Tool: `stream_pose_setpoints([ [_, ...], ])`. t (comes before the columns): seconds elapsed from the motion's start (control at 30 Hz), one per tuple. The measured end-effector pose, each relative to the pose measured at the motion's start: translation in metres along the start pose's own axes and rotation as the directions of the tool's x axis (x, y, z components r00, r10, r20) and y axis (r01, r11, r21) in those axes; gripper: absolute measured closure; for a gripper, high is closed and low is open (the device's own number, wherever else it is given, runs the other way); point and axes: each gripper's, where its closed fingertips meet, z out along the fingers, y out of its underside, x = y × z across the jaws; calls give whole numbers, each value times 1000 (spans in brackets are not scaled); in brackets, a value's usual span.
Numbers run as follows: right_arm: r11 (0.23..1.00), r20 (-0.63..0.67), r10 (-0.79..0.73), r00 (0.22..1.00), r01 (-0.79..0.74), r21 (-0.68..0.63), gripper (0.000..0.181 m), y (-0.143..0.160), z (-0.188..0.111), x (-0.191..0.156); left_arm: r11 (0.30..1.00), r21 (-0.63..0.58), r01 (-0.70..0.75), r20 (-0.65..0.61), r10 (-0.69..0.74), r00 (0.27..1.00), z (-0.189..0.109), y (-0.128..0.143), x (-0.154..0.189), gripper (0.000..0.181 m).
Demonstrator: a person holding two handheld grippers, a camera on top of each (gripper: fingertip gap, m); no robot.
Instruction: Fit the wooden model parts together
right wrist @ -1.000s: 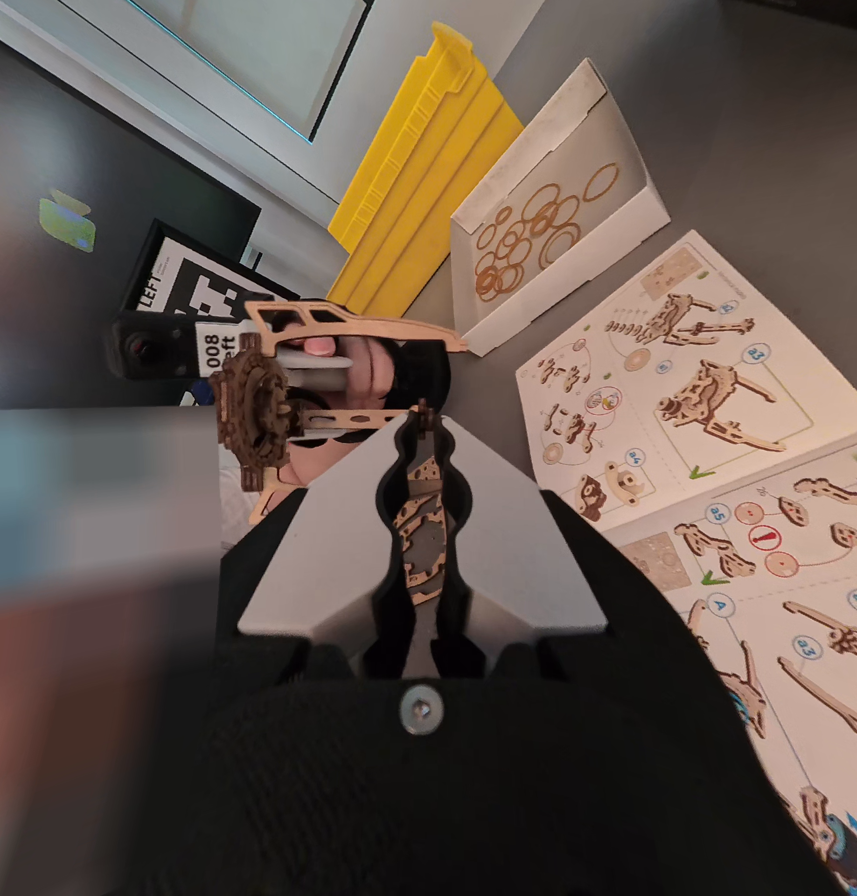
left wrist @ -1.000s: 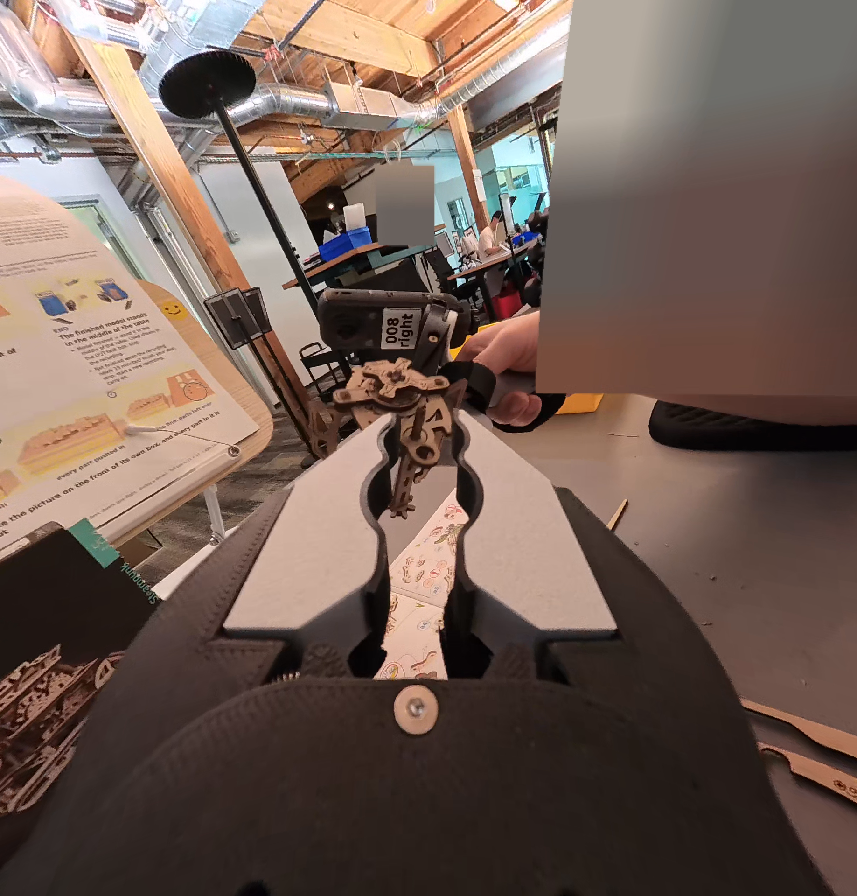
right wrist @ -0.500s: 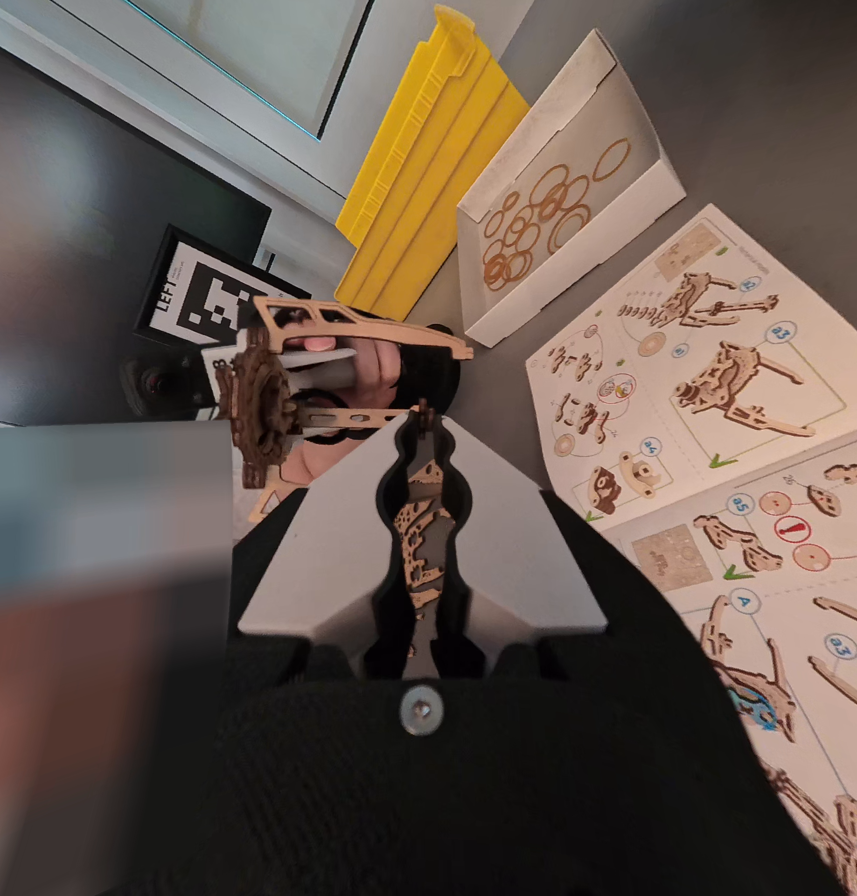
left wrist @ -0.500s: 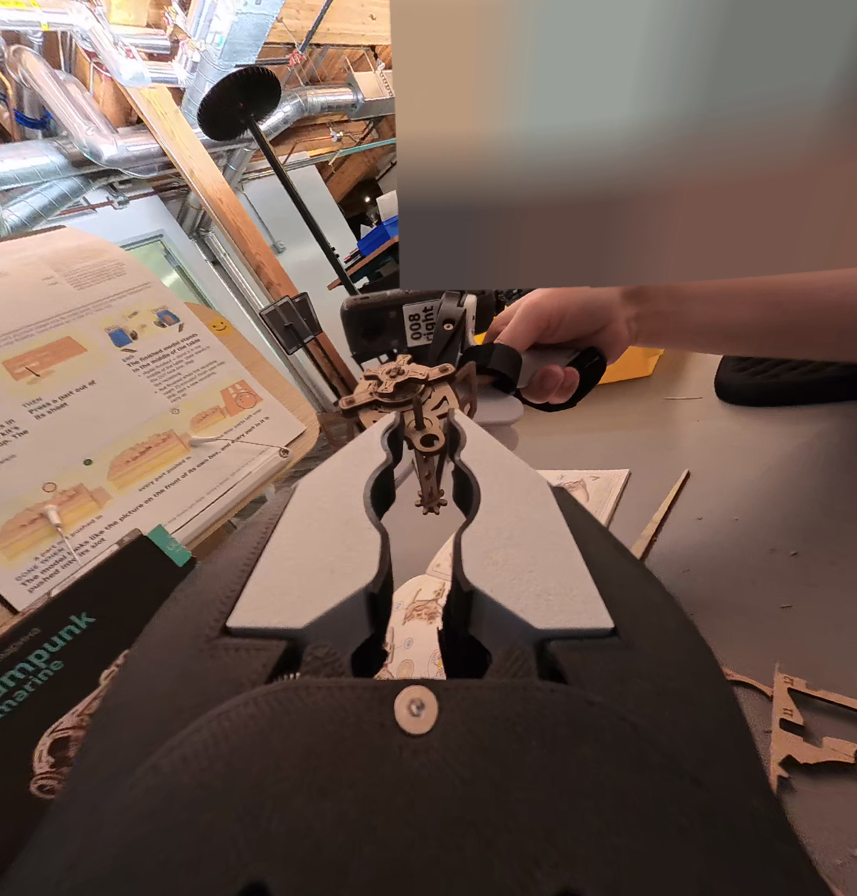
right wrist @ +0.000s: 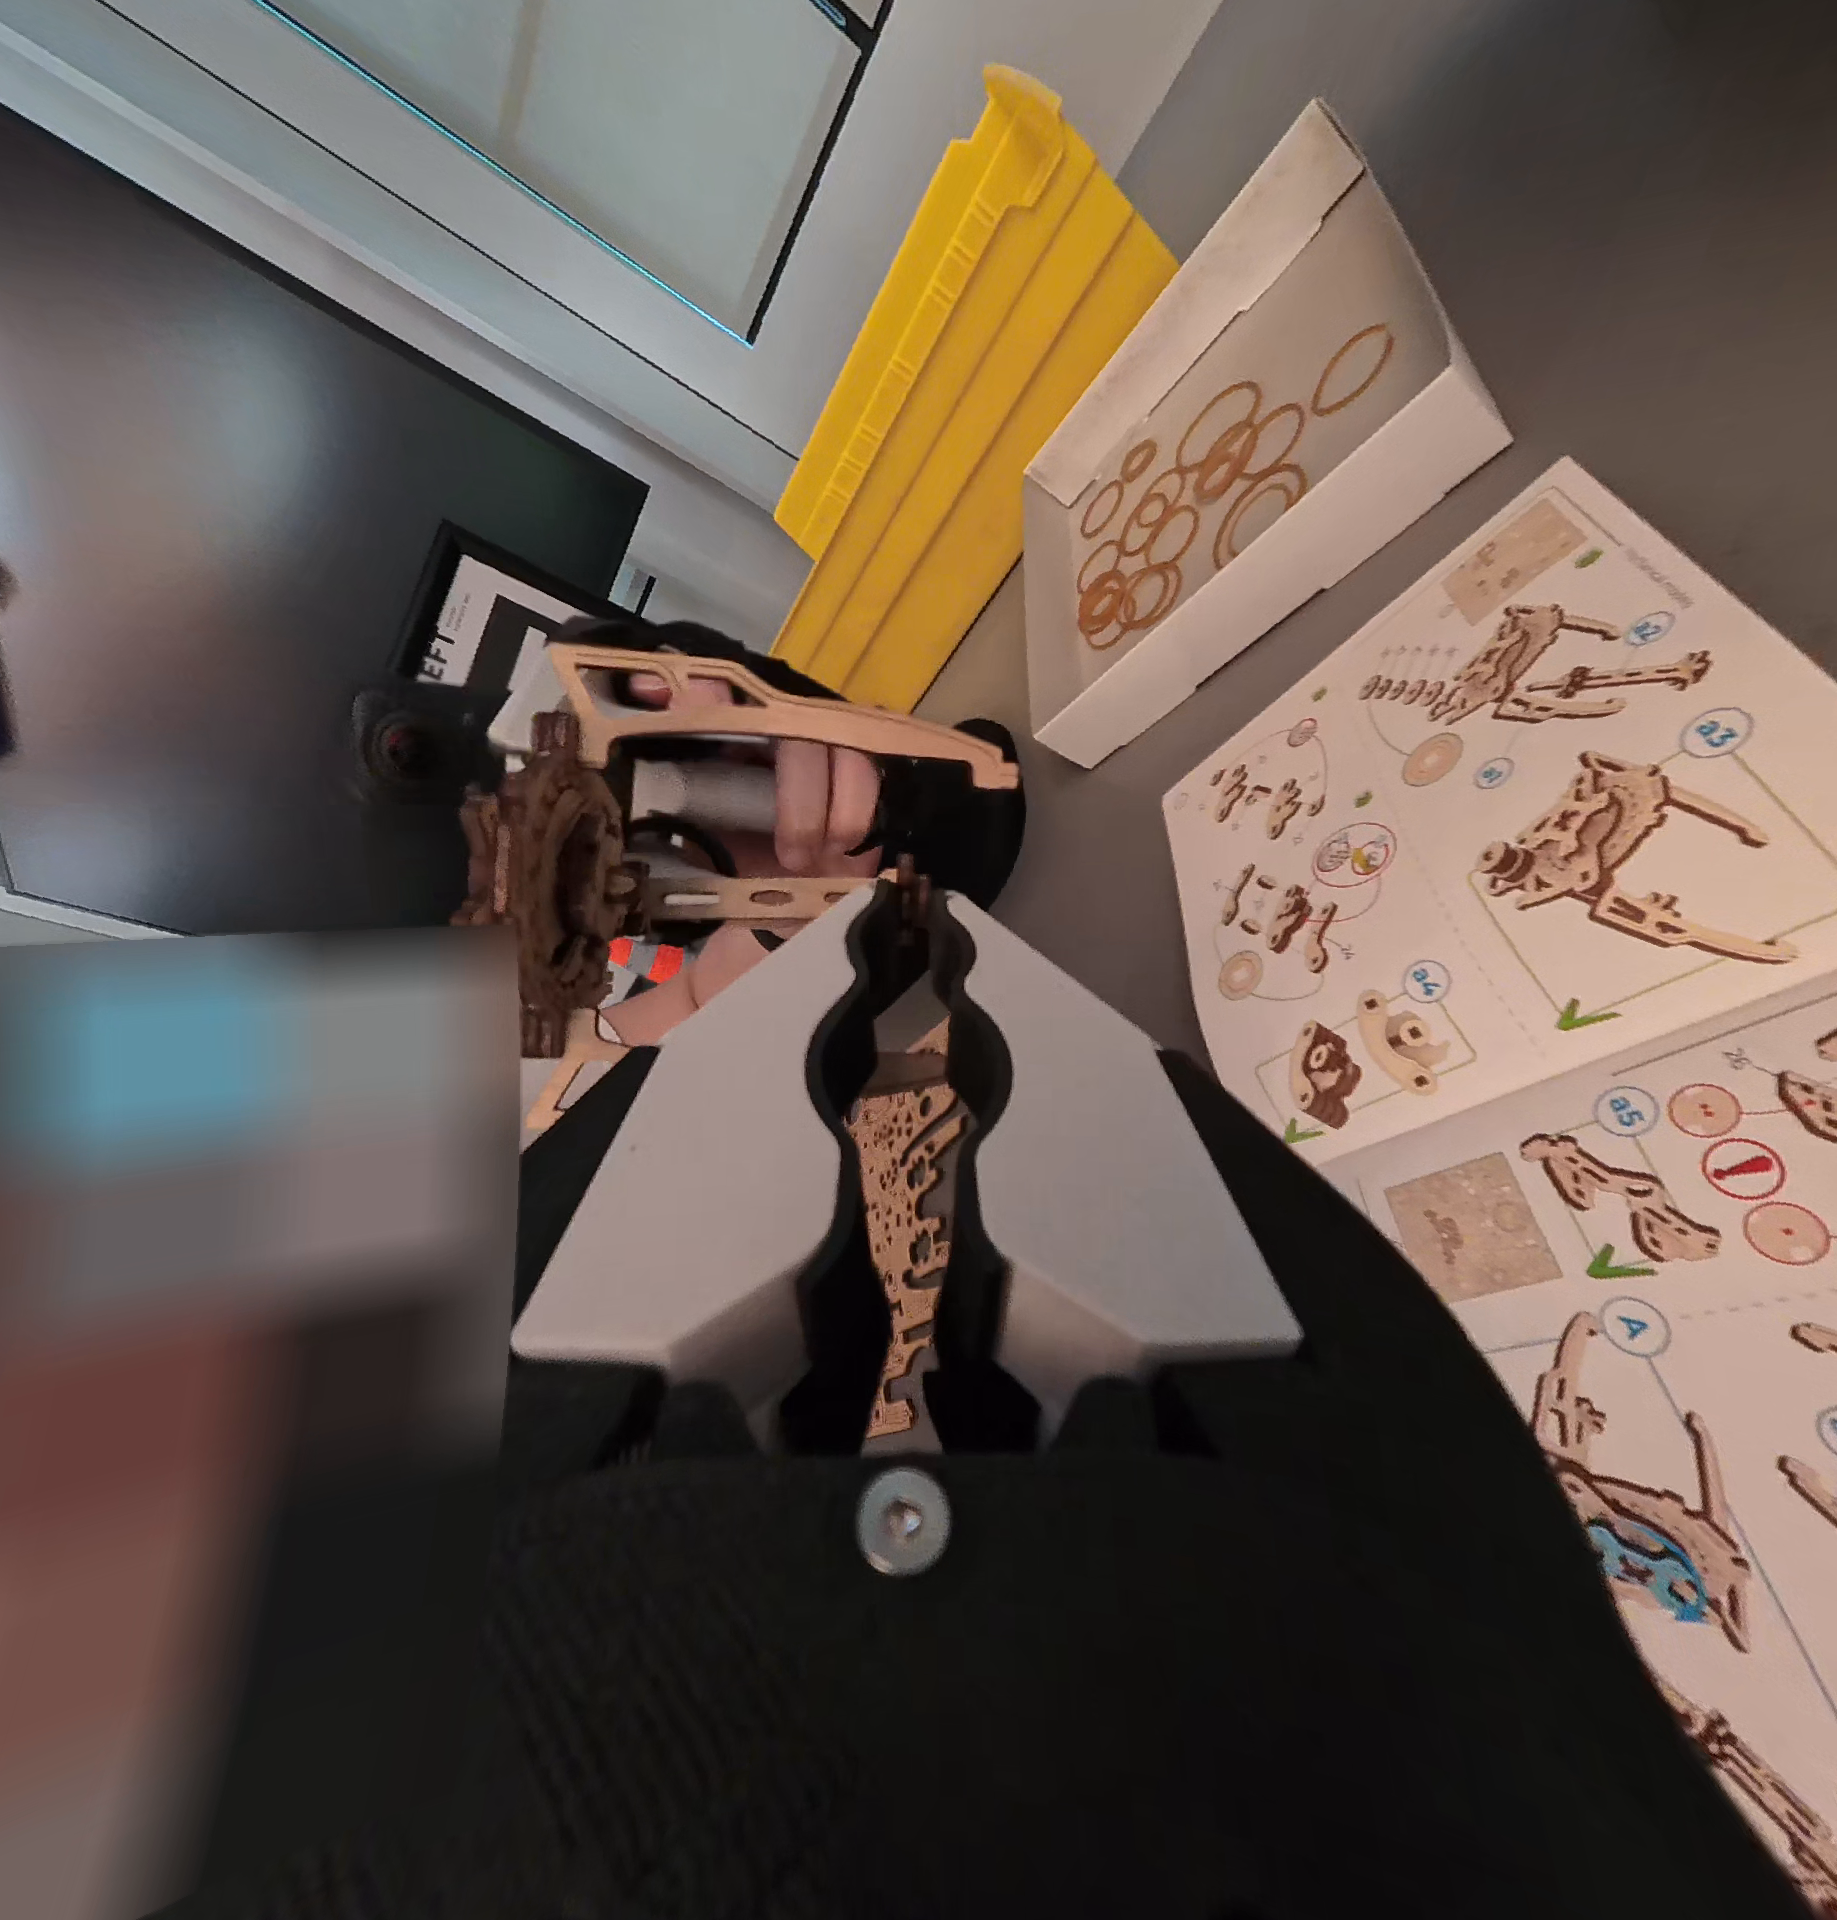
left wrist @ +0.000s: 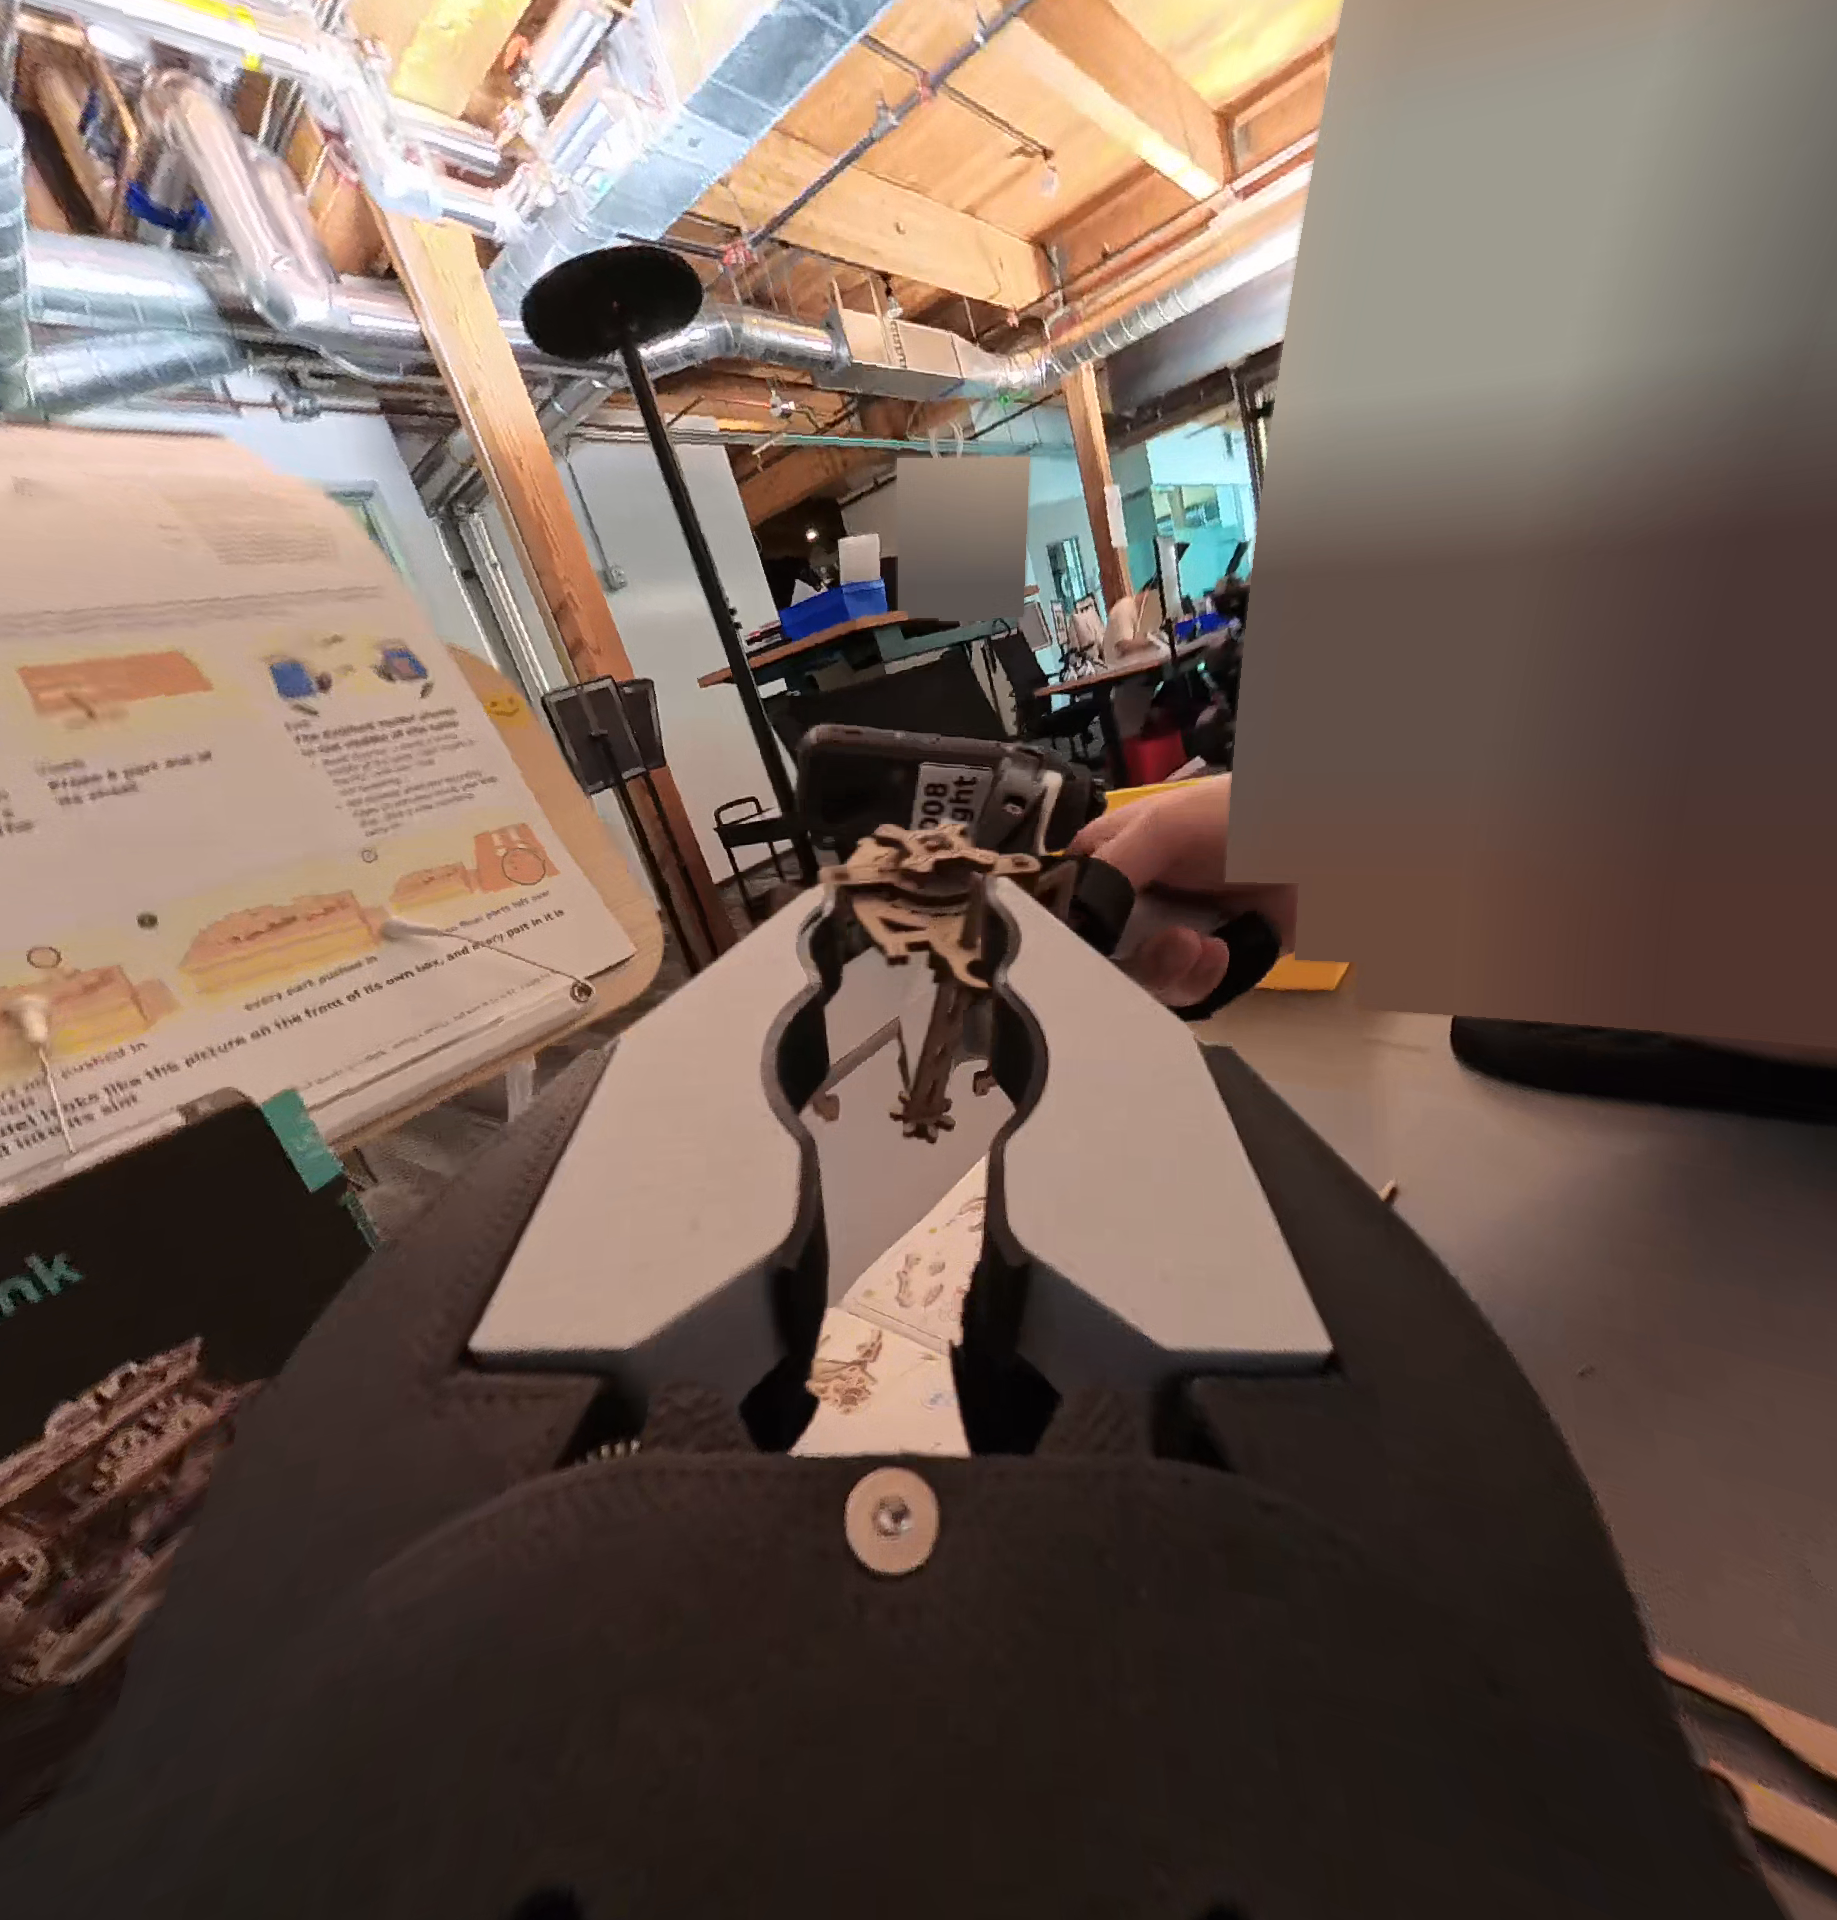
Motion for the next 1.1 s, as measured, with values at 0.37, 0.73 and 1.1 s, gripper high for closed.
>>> stream_pose_setpoints([
  [0.37,974,-99,-183,978,194,116,178,-23,-14,-6,811,-56,583,-194,-581,790,6,17,-4,162],
  [0.73,942,-146,-290,946,309,131,178,-28,-14,-12,785,-73,615,-260,-611,748,8,15,6,170],
  [1.1,935,-160,-313,936,334,123,177,-28,-10,-12,826,-88,557,-242,-560,792,8,18,7,174],
])
